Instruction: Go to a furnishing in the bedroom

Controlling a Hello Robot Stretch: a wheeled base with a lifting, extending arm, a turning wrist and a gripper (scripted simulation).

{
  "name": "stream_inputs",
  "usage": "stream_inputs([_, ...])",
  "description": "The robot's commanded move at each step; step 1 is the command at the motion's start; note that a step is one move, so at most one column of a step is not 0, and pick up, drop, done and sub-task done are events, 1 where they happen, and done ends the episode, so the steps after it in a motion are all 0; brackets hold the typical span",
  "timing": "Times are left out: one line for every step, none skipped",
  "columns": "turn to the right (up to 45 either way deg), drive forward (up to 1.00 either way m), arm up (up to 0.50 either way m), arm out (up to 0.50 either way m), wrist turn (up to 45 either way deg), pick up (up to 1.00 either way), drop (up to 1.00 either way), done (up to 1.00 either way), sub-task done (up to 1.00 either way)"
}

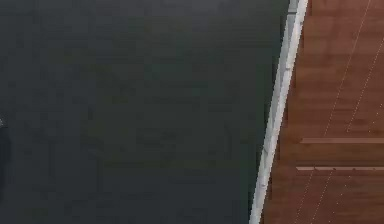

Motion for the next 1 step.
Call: stream_inputs([45.0, 0.0, 0.0, 0.0, 0.0, 0.0, 0.0, 0.0, 0.0])
